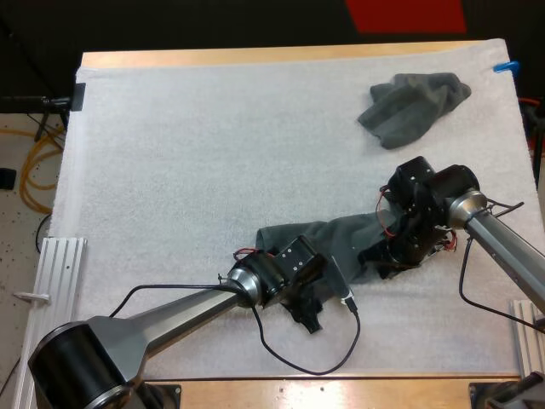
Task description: Pick towel from pile fold and stack
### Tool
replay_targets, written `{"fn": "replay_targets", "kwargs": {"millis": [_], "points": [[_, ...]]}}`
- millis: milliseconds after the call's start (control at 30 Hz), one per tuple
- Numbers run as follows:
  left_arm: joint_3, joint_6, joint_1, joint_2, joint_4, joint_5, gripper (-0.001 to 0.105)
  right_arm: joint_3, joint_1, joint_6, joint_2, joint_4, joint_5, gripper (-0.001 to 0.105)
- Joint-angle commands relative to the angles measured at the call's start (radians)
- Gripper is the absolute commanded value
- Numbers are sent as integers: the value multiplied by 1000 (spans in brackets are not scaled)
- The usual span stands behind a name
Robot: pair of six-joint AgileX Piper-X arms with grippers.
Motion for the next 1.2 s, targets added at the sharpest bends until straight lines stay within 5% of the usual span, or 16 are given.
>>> {"fn": "replay_targets", "kwargs": {"millis": [0,200,600,733,1000,1167], "points": [[6,-9,-5,26,-14,-12,46,2,0,0,-10,8,3,1],[-2,-9,-5,22,7,-12,1,2,0,0,-10,8,8,1],[-54,-9,80,-227,74,-10,0,29,0,-63,-10,18,324,1],[-54,-31,171,-304,79,71,0,51,0,-63,-10,-28,375,1],[-54,-92,412,-414,132,228,0,71,0,-67,-100,-36,389,1],[-54,-145,518,-495,181,384,0,71,3,-90,-281,-15,225,1]]}}
